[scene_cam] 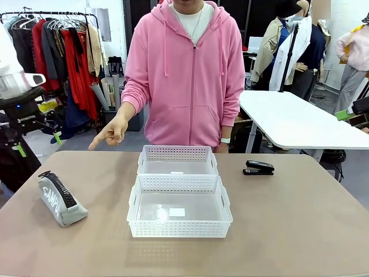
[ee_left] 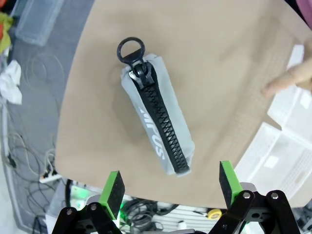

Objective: Distribute items into two baskets.
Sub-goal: Pick up the Pencil pouch that the person points to.

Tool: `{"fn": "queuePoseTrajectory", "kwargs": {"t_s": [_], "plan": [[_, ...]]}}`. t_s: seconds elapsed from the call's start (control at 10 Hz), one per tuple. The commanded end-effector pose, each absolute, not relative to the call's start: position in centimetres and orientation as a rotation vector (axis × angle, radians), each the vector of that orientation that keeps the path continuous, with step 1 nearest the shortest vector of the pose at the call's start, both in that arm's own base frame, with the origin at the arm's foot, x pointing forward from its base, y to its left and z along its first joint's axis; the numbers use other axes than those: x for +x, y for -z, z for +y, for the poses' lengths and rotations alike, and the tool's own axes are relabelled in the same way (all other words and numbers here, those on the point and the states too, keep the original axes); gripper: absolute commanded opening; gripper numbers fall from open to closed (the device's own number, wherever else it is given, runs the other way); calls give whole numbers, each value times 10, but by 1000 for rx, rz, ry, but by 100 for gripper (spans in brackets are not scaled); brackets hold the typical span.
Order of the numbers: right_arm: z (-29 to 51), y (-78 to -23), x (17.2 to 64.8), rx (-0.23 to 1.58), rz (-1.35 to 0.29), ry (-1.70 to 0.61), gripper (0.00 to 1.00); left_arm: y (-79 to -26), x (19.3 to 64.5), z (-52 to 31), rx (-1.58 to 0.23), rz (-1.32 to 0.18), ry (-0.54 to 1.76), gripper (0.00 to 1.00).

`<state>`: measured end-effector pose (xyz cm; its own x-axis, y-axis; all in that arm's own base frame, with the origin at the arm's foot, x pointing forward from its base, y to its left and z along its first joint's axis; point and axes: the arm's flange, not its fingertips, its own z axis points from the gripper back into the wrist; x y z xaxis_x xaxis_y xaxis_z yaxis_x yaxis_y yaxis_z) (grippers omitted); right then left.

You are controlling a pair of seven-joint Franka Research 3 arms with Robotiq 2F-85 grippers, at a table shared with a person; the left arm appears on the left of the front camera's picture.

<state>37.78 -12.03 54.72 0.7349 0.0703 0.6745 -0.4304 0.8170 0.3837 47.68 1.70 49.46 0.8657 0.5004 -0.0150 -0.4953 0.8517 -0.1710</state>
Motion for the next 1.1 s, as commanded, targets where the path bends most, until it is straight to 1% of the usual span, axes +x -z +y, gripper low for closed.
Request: {"fn": "queuePoseTrajectory", "kwargs": {"t_s": [0.0, 0.3, 1.0], "plan": [[-120, -548, 378, 559, -700, -295, 100, -483, 481, 9, -166, -26, -603, 100], [-120, -548, 378, 559, -700, -295, 100, -452, 488, 5, -146, 21, -655, 100], [-120, -548, 378, 559, -700, -295, 100, -377, 496, 4, -140, 92, -684, 100]]}}
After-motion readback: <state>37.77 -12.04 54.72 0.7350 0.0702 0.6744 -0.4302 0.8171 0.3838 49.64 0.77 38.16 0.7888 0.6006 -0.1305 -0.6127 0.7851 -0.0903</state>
